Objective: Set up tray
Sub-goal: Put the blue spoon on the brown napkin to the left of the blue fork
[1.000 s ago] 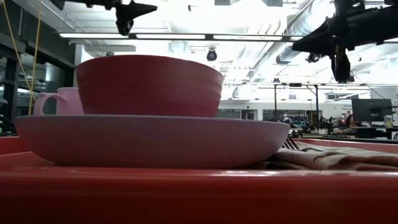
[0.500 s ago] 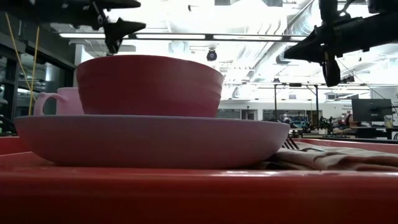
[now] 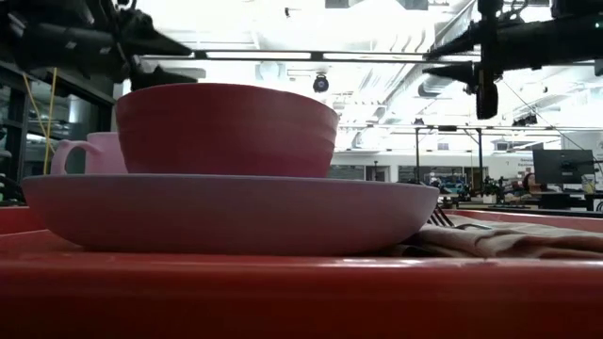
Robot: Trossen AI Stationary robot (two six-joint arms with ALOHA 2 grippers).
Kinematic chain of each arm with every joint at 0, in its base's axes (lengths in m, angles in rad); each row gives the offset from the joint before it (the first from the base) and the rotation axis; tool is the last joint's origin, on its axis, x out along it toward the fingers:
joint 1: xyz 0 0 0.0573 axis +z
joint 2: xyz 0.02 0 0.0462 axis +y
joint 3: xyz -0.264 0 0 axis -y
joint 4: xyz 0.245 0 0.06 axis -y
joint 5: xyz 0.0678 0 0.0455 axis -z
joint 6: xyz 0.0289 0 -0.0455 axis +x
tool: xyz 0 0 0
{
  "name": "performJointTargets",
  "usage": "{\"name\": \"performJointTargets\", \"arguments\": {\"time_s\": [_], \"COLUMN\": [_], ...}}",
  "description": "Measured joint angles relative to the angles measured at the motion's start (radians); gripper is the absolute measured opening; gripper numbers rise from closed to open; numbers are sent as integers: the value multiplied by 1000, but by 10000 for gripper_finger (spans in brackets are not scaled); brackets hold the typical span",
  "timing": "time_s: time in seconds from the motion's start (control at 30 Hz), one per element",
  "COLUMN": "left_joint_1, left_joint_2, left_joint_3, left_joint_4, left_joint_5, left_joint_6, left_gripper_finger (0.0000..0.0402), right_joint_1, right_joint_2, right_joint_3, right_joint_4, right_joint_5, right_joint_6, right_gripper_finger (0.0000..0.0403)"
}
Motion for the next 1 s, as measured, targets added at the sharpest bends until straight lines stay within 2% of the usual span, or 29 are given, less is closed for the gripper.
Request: {"name": "performJointTargets", "arguments": {"time_s": [0.23, 0.43, 0.53, 0.73, 0.83, 1.0], "left_joint_1": [0, 0, 0, 0, 0, 0], "left_joint_2": [-2, -2, -2, -2, -8, -41], "left_joint_3": [-11, -11, -12, -12, -12, -12], "left_joint_4": [-3, -47, -103, -135, -119, -63], "left_joint_5": [0, -1, -2, -3, -3, 8], "left_joint_6": [17, 24, 24, -99, -84, -7], "left_gripper_finger": [255, 255, 255, 255, 255, 255], "right_joint_1": [0, 0, 0, 0, 0, 0], "right_joint_2": [0, 1, 4, 4, 5, 56], "right_joint_3": [0, 0, 0, 1, 53, 288], "right_joint_4": [169, 166, 157, 152, 16, -510], "right_joint_5": [15, 79, 78, 119, 151, 178], "right_joint_6": [-140, -162, -253, -384, -356, -245], "right_gripper_finger": [83, 89, 90, 93, 100, 125]}}
